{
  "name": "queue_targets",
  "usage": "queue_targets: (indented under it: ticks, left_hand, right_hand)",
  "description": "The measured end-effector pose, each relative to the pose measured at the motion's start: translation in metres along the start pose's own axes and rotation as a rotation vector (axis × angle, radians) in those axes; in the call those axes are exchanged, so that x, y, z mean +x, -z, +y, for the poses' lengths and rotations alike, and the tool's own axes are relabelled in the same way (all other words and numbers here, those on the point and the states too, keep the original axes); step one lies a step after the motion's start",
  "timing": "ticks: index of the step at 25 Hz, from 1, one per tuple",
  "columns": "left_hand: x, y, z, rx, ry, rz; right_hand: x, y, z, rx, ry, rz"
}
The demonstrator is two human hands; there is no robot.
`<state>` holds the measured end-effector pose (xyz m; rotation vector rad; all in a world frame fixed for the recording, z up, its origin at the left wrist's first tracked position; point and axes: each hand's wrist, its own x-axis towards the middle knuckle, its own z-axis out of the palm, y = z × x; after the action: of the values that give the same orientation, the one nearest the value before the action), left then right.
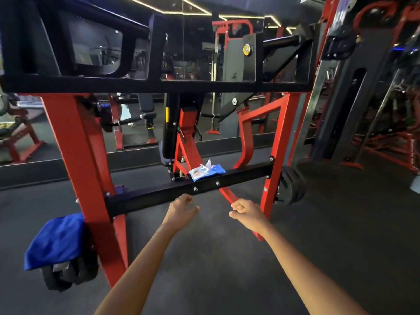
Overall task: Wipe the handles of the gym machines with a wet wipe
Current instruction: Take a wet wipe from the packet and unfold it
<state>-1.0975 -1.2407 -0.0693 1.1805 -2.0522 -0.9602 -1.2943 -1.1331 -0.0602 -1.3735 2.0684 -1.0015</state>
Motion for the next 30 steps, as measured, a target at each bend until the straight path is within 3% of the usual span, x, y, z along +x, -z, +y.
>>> queue_targets:
  ticks: [8,13,19,25,30]
  left_hand:
    - [0.214,-0.035,-0.005,0.1,-0.007,-0.005]
    - [0.327,-0.073,-0.046,0.033,0.114,0.064]
    - [0.439,-0.116,-0.077,0.084,0.225,0.147]
    - [0.493,-0.143,-0.103,0.132,0.344,0.175]
    - [0.518,-0.165,-0.114,0.215,0.329,0.054]
  right_hand:
    - [0.243,0.024,0.016,0.003,0.031,-0.039]
    - [0.384,0.007,0.046,0.024,0.063,-0.11]
    - [0.537,-0.008,0.071,-0.138,0.131,-0.254]
    - [0.613,-0.029,0.073,-0.302,0.238,-0.356]
    - [0.636,-0.045,0.081,-0.567,0.371,-0.467]
